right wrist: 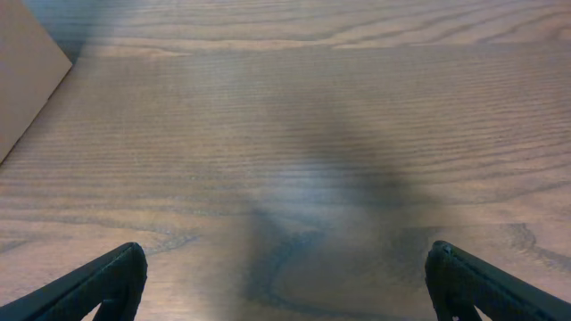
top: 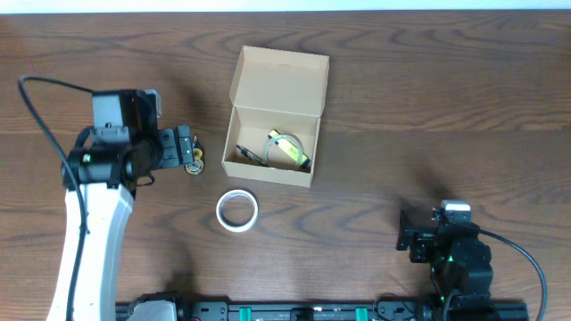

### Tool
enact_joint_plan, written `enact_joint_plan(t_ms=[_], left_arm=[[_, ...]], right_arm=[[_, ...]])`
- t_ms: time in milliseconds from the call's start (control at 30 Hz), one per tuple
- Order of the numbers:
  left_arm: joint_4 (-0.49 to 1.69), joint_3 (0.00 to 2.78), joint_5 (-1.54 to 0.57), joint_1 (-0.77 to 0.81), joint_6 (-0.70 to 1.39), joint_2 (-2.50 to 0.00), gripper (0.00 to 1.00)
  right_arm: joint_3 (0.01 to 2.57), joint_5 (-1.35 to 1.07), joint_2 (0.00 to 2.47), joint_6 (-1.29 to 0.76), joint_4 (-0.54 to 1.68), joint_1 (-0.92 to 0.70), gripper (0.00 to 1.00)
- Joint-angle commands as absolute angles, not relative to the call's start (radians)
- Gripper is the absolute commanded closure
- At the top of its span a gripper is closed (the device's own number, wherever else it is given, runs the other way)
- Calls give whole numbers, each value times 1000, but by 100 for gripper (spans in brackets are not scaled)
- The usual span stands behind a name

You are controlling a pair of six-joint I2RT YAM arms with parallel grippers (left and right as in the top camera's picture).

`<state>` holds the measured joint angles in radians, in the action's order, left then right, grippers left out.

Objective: Pack container
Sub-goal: 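Move the left gripper toward the tape-correction roller and grasp it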

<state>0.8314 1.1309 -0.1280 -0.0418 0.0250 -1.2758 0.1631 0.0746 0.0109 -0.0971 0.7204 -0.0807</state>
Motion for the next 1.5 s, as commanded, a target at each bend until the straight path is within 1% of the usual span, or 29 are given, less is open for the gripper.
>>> enact_joint_plan(t_ms=[0,300,567,733,1467], left_arm=[[866,1184,-131,-39,-1,-1336,5],[868,1213,-131,-39,-6,-1496,5],[891,1321,-127,-38,-110,-1667,5],[890,1359,-124,-38,-121,-1765,5],[904,1360,-112,2,-154,-1964,5]], right_arm=[[161,70,7,-84,722,-74,1],[161,70,7,-84,722,-74,1],[161,70,7,-84,722,-74,1],[161,70,7,-84,722,-74,1],[161,70,7,-84,722,-74,1]])
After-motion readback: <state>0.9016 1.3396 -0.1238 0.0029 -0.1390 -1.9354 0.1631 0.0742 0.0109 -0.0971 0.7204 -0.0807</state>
